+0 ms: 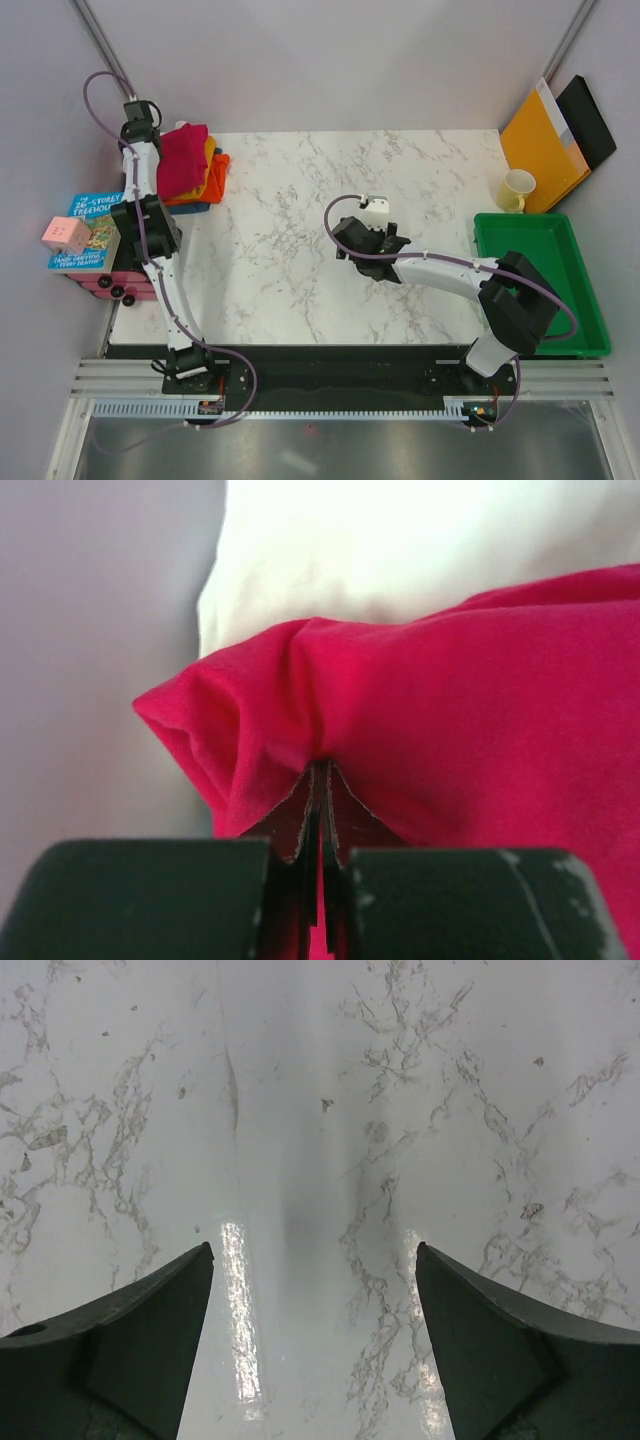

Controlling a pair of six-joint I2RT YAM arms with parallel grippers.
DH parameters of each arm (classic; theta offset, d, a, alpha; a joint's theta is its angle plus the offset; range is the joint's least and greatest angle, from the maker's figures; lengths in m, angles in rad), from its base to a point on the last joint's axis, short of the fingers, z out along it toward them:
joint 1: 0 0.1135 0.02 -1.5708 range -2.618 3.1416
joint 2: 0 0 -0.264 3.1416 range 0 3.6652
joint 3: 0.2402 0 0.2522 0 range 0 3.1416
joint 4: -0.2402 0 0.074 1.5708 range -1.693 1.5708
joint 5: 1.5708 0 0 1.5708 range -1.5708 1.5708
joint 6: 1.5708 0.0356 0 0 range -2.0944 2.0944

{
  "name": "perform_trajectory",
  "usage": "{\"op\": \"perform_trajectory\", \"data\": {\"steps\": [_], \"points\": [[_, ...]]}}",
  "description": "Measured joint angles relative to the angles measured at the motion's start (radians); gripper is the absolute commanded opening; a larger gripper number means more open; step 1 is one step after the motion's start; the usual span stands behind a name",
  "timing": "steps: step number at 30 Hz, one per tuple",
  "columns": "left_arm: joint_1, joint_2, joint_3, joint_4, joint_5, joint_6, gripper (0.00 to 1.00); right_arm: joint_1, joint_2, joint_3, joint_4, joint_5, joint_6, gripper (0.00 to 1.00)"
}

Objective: Fold and stack the t-shirts
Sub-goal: Put the neatly folded tshirt into the corner of the board with the left arm

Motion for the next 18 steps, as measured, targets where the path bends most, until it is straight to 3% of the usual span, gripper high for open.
{"op": "perform_trajectory", "data": {"steps": [2, 4, 7, 8, 12, 14, 18], "points": [[0.001, 0.005, 0.01, -0.001, -0.017, 0.0, 0.02, 0.0, -0.003, -0.014, -0.003, 0.0, 0.005, 0.9], [0.004, 0.005, 0.01, -0.004, -0.019, 0.0, 0.09, 0.0, -0.005, -0.025, -0.004, -0.001, 0.01, 0.9], [0.009, -0.014, -0.033, 0.022, 0.017, 0.001, 0.37, 0.0, -0.006, -0.029, -0.006, -0.001, 0.017, 0.9], [0.011, -0.038, -0.087, 0.051, 0.035, 0.002, 0.51, 0.0, -0.006, -0.029, -0.006, -0.001, 0.018, 0.9], [0.018, -0.214, -0.348, 0.155, 0.144, 0.002, 0.69, 0.006, -0.006, -0.028, -0.006, 0.0, 0.022, 0.9], [0.02, -0.293, -0.407, 0.166, 0.206, -0.004, 0.99, 0.013, -0.006, -0.028, -0.006, 0.0, 0.023, 0.9], [0.003, -0.436, -0.461, 0.18, 0.334, -0.027, 1.0, 0.024, -0.006, -0.015, -0.01, 0.005, 0.023, 0.9]]}}
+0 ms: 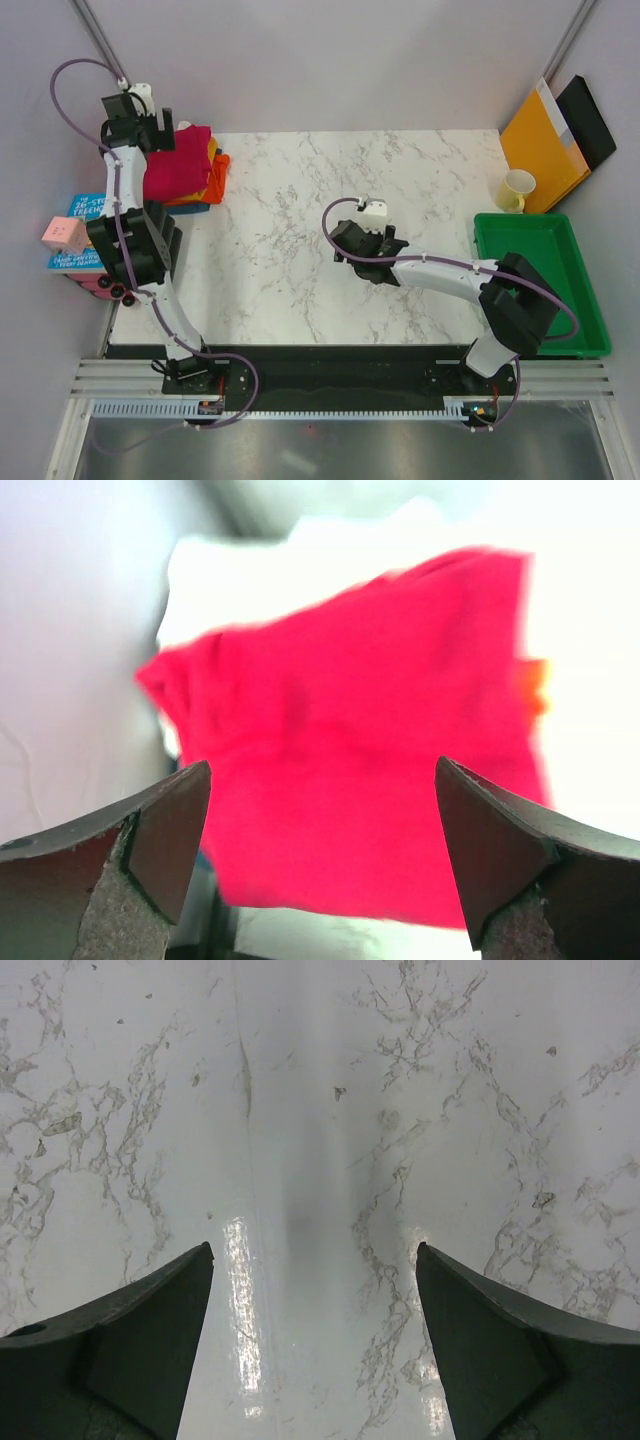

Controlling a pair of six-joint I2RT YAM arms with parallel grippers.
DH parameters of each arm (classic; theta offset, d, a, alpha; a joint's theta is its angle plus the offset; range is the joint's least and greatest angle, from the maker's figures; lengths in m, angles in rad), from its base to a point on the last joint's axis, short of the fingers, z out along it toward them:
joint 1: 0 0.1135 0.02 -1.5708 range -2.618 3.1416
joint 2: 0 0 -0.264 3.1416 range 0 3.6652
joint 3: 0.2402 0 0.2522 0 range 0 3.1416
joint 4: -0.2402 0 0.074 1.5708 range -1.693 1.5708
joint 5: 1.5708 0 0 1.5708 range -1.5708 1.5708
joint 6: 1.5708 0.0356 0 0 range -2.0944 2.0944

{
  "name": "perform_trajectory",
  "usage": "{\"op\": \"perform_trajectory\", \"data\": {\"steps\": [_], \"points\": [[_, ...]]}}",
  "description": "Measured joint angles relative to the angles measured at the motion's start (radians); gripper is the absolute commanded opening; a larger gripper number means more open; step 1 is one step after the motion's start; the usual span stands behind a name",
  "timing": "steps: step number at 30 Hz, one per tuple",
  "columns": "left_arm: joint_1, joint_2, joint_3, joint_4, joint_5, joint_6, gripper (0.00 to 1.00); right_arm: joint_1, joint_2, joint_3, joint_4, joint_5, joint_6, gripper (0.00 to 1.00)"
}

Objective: Fold and stack the t-shirts
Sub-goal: Put the neatly folded tshirt into the corner of the board with the left arm

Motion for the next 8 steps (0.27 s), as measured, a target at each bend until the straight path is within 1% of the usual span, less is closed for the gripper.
{"op": "perform_trajectory", "data": {"steps": [5, 8], "points": [[-0.083, -0.152, -0.034, -0.019, 0.126, -0.009, 1.0, 0.014, -0.001, 0.028, -0.006, 0.016, 0.0, 0.9], [-0.164, -0.255, -0.156, -0.03, 0.192, -0.006, 1.0, 0.027, -0.006, 0.028, -0.016, 0.023, 0.002, 0.9]]}}
